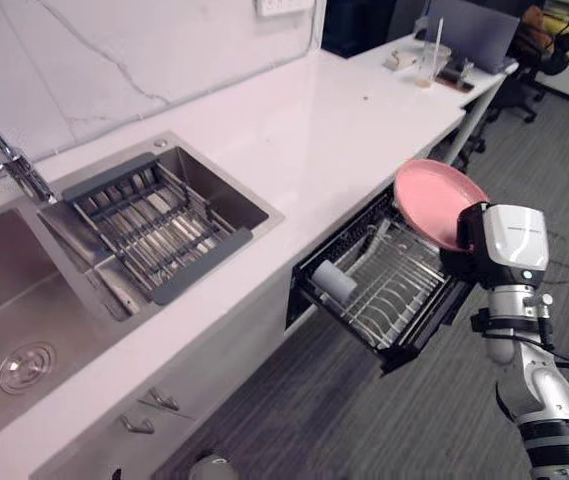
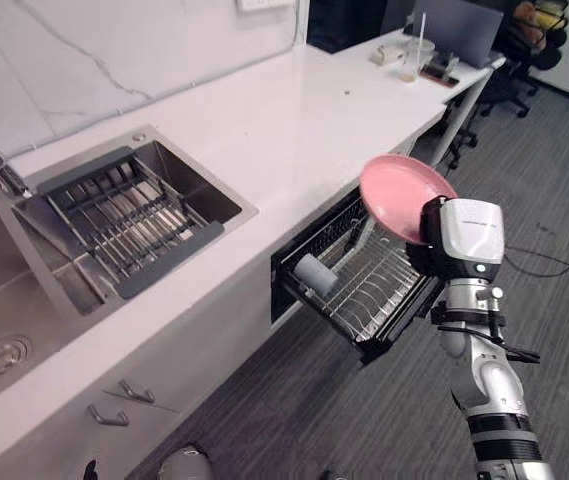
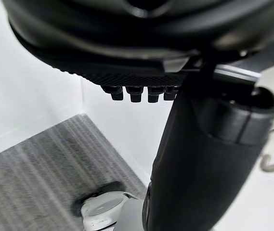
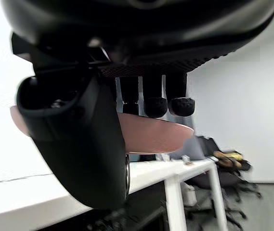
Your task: Walk over to the sink, pick up the cup, carry it to the dishwasher, place the cup inside the dishwasher, then close the dishwasher door
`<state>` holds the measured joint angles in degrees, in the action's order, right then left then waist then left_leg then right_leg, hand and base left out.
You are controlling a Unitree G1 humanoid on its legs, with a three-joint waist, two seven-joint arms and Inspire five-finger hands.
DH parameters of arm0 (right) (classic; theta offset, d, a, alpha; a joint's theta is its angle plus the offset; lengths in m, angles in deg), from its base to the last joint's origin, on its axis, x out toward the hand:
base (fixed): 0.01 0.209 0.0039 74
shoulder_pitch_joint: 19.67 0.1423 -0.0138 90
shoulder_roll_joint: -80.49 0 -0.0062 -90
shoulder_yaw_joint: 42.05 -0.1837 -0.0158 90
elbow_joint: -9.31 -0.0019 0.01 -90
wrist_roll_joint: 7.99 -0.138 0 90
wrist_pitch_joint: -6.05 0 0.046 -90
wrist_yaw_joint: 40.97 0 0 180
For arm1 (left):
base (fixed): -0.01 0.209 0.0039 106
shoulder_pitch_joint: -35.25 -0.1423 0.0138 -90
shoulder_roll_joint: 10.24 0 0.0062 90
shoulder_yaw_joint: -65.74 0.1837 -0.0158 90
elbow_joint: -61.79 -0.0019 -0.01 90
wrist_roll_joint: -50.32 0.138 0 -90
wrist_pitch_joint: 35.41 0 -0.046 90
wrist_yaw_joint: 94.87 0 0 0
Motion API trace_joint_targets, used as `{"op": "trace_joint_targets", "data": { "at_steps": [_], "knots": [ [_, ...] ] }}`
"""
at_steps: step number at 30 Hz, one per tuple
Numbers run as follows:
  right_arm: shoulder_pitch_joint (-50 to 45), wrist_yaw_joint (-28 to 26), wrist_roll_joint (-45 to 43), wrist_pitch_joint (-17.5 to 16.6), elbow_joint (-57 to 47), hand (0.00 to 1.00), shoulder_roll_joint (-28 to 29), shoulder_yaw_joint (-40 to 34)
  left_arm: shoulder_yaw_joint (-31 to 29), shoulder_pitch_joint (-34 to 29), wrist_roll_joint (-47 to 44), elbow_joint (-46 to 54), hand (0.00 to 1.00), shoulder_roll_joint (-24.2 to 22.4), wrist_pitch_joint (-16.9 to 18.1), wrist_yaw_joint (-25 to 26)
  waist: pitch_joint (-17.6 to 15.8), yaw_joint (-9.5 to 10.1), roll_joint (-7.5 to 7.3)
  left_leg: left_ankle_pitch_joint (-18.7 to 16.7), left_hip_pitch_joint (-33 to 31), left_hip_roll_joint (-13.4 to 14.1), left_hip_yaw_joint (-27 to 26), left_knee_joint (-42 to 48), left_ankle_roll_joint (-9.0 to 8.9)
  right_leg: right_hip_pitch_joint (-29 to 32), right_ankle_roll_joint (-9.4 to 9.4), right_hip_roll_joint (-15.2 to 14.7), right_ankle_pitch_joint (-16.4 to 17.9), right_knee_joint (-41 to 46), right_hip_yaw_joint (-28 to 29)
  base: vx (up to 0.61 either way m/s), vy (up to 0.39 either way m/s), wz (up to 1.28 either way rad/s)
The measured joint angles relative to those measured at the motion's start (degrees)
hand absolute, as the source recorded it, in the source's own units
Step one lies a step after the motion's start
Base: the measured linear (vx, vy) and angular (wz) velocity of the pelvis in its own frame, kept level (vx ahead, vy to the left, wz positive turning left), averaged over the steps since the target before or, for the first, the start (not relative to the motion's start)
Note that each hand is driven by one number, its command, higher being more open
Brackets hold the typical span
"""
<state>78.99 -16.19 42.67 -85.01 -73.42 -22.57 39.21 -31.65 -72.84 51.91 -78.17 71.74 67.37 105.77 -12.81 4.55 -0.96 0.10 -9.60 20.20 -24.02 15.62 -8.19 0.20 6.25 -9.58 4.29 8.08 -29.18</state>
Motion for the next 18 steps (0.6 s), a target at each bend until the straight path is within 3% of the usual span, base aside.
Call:
{"op": "trace_joint_targets", "data": {
  "at_steps": [2, 6, 11, 18],
  "knots": [
    [2.56, 0.0, -0.02, 0.01, 3.19, 0.0, -0.03, 0.26, 0.02, 1.56, -0.75, -0.01, 1.0, -0.07, 0.02, -1.04, -2.17, 0.02, 0.23, 3.18, -0.88, -1.47, 0.22, -4.72, 0.46, 1.88, -0.4, 0.3, -2.0, -2.28, -0.48, -0.13, 0.003, 0.07],
    [9.98, -0.08, -1.97, 1.07, 9.79, 0.0, -0.74, 1.05, 0.19, 5.04, -3.53, -0.02, 1.0, -0.02, -0.02, -3.51, -6.19, 0.0, 1.62, 6.09, -3.77, -3.55, 1.21, -7.94, 1.67, 4.0, -0.6, 0.39, -5.9, -6.07, -1.0, -0.08, 0.065, 0.05],
    [25.81, -0.07, -6.65, 2.61, 21.81, 0.0, -7.63, 4.69, 2.11, 9.88, -7.63, 1.78, 1.0, -0.06, 0.14, -7.51, -12.16, 0.01, 5.23, 7.51, -8.48, -6.89, 4.02, -9.37, 3.59, 8.24, 0.01, -1.42, -9.35, -8.01, -1.15, -0.05, 0.11, 0.06],
    [45.87, -0.99, -13.12, 3.64, 40.36, 0.0, -15.25, 16.51, 9.35, 15.63, -11.18, 2.74, 1.0, -0.26, 1.97, -7.86, -14.13, 2.66, 9.12, 8.84, -13.82, -9.77, 3.73, -11.38, 5.03, 14.4, 0.03, -2.91, -13.75, -11.49, 0.68, -0.03, 0.072, -0.07]
  ]
}}
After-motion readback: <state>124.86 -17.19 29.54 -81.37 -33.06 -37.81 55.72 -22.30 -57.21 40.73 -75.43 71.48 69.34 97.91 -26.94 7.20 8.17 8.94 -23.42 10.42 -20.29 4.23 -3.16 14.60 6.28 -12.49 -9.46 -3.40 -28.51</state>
